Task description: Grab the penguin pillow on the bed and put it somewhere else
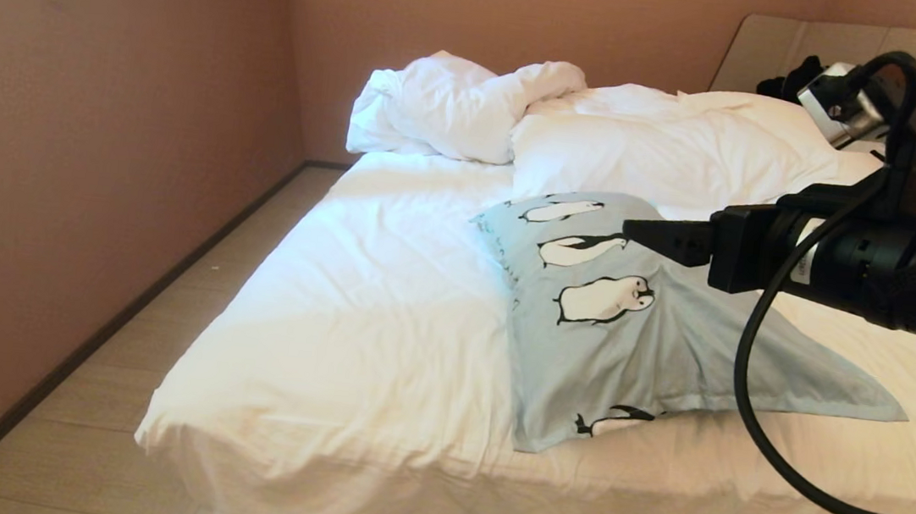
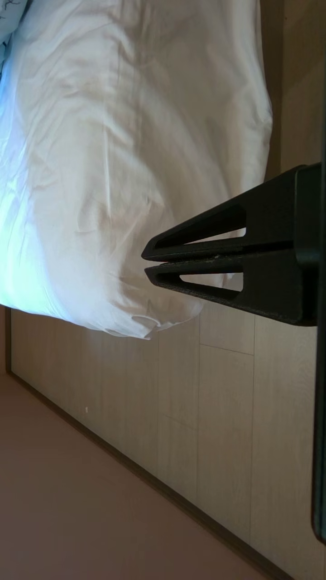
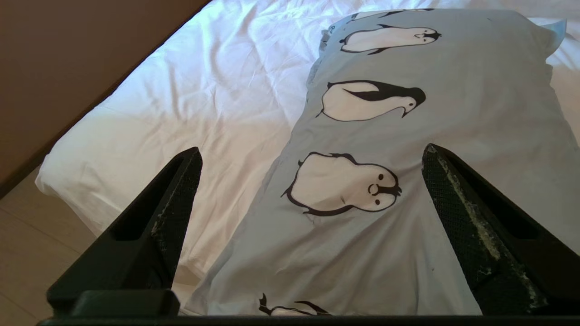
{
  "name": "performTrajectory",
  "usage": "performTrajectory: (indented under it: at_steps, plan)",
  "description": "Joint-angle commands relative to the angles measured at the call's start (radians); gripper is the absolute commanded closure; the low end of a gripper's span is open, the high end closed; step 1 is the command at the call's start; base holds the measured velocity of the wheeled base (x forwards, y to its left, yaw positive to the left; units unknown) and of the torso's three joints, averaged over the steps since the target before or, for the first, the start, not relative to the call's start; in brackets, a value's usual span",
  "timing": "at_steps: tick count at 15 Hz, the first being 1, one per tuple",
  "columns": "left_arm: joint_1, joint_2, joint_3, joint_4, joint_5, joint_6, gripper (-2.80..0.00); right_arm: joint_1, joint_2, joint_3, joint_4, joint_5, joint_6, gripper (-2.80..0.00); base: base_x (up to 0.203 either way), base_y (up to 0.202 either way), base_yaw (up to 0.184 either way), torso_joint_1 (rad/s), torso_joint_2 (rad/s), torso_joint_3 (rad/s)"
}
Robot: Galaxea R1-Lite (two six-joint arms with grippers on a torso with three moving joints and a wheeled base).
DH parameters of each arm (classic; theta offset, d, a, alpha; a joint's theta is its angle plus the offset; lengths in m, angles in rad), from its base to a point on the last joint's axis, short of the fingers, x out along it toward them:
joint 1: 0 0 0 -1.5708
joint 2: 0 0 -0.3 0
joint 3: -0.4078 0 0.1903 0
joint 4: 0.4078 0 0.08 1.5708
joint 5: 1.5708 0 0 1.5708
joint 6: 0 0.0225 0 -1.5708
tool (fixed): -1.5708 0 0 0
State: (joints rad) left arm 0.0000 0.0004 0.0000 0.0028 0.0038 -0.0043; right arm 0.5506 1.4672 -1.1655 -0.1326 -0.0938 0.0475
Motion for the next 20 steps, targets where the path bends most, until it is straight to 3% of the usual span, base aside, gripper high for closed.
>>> performTrajectory:
  at_steps: [1, 2, 10, 14, 17, 20]
  plan:
    - [0.0, 0.0, 0.002, 0.0, 0.001, 0.0, 0.0, -0.001, -0.004, 0.0, -0.002, 0.0, 0.0, -2.8, 0.0, 0.0, 0.0, 0.0, 0.0, 0.0]
    - [0.0, 0.0, 0.002, 0.0, 0.001, 0.0, 0.0, 0.0, -0.007, 0.001, 0.0, -0.001, 0.0, 0.0, 0.0, 0.0, 0.0, 0.0, 0.0, 0.0]
    - [0.0, 0.0, 0.002, 0.0, 0.001, 0.0, 0.0, -0.001, -0.065, 0.038, 0.003, -0.022, 0.0, 0.0, 0.0, 0.0, 0.0, 0.0, 0.0, 0.0]
    - [0.0, 0.0, 0.002, 0.0, 0.001, 0.0, 0.0, -0.016, -0.158, 0.092, 0.006, -0.1, 0.001, 0.0, 0.0, 0.0, 0.0, 0.0, 0.0, 0.0]
    - [0.0, 0.0, 0.002, 0.0, 0.001, 0.0, 0.0, -0.066, -0.232, 0.18, 0.006, -0.112, 0.04, 0.0, 0.0, 0.0, 0.0, 0.0, 0.0, 0.0]
    - [0.0, 0.0, 0.002, 0.0, 0.001, 0.0, 0.0, -0.177, -0.316, 0.268, 0.005, -0.118, 0.064, 0.0, 0.0, 0.0, 0.0, 0.0, 0.0, 0.0]
